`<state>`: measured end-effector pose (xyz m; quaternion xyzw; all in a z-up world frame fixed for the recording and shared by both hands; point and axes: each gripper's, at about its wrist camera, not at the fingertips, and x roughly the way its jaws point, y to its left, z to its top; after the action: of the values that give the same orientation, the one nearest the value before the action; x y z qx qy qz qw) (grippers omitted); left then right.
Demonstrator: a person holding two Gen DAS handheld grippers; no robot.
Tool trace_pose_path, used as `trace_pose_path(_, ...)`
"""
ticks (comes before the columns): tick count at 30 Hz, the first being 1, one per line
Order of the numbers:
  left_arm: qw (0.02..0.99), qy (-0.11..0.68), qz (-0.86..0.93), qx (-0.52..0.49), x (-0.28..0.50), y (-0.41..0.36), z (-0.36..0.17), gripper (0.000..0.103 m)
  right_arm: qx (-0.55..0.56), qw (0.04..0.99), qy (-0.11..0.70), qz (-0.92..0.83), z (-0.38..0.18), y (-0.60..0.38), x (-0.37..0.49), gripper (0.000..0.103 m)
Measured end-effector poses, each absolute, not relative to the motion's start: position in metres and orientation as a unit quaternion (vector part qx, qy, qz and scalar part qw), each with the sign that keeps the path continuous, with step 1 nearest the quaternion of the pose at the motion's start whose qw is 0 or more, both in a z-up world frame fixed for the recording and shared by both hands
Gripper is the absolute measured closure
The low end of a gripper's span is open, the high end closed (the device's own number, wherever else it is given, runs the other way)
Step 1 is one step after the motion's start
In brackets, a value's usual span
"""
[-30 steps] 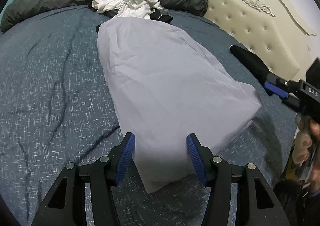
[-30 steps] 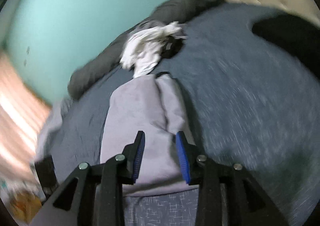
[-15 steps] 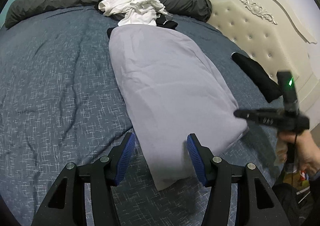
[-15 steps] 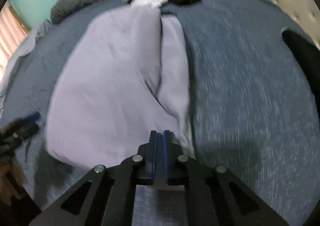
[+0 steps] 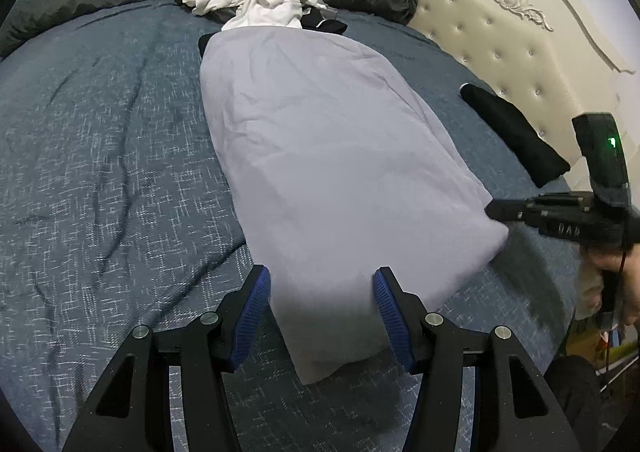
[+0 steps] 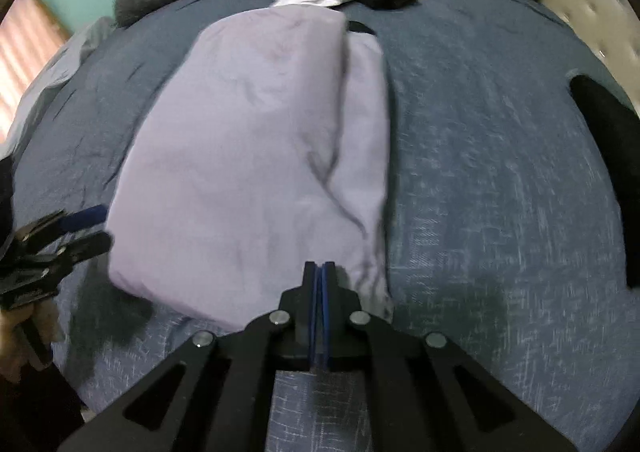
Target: Fold clothes
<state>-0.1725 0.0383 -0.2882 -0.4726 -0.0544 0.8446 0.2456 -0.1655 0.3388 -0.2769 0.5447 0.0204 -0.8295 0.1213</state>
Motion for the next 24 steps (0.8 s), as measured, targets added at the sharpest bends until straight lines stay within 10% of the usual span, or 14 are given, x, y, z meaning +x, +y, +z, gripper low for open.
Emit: trace_pose_path(24, 0.252, -0.061, 0.833, -0.489, -0.179, 0.038, -0.296, 0.044, 0.521, 0.17, 0.061, -0.834, -0.265, 0.281, -0.227, 0.103)
